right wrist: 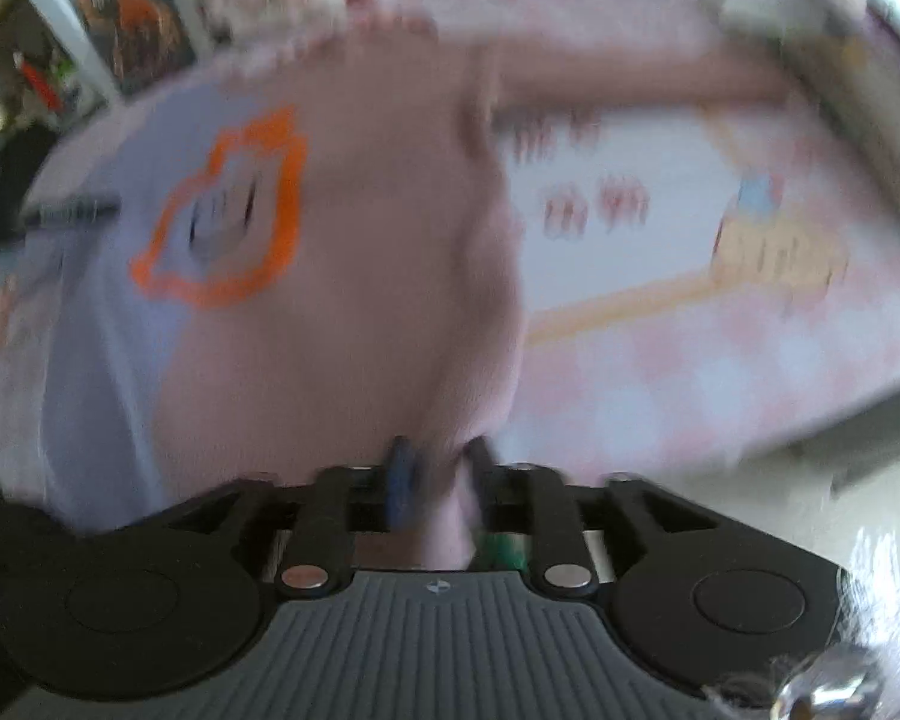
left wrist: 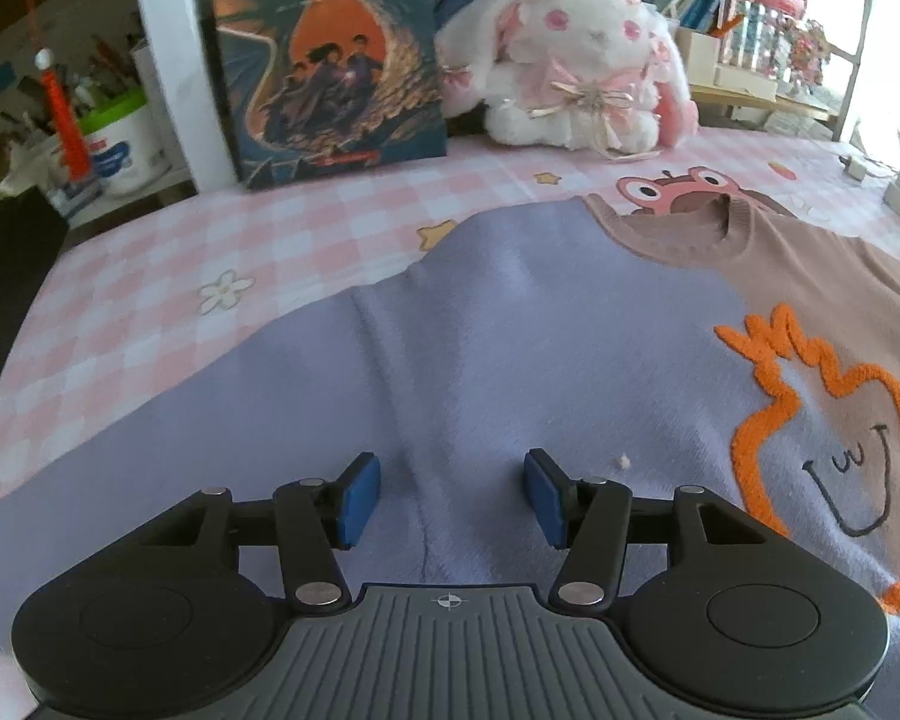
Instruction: Fold clothes
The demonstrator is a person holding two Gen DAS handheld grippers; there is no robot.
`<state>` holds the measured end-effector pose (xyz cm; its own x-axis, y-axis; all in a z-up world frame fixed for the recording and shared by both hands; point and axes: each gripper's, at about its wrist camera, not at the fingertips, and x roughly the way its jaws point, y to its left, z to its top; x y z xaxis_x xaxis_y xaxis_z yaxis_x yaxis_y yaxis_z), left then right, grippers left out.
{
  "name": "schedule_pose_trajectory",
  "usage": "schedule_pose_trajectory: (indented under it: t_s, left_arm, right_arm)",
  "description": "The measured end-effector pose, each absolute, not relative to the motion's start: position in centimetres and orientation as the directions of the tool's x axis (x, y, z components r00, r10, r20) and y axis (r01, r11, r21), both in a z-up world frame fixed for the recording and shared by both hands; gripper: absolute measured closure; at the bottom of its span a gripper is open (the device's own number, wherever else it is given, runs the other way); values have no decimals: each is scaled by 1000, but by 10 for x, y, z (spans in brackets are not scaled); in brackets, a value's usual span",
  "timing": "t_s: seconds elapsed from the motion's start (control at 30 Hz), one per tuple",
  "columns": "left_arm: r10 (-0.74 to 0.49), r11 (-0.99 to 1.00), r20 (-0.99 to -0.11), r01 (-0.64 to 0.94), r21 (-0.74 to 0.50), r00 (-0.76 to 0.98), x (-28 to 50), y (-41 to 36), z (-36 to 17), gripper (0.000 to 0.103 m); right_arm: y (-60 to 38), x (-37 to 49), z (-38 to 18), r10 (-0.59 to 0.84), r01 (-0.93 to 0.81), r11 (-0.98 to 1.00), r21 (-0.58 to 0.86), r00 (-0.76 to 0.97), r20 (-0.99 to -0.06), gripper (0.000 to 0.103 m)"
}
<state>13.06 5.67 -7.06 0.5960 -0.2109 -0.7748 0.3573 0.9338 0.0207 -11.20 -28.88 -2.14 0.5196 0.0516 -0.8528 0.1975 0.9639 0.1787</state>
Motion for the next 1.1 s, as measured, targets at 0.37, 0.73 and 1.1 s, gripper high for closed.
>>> schedule_pose_trajectory:
  t_s: [0.37, 0.73, 1.1]
  left_arm:
    - [-251, 945, -721, 324, -38, 646, 89, 46, -43, 51]
    - [-239, 939, -754, 345, -17, 612, 43, -10, -50, 51]
    - [-213, 960, -763, 278, -46, 611, 41, -2, -55, 51]
  right_arm:
    - [-395, -2, -30, -6, 432, 834, 342, 628, -779, 63]
    - [-468, 41, -62, 15, 542, 700, 465, 640, -769, 55]
    - [-381, 40, 14, 35, 171, 915, 365, 869, -493, 96]
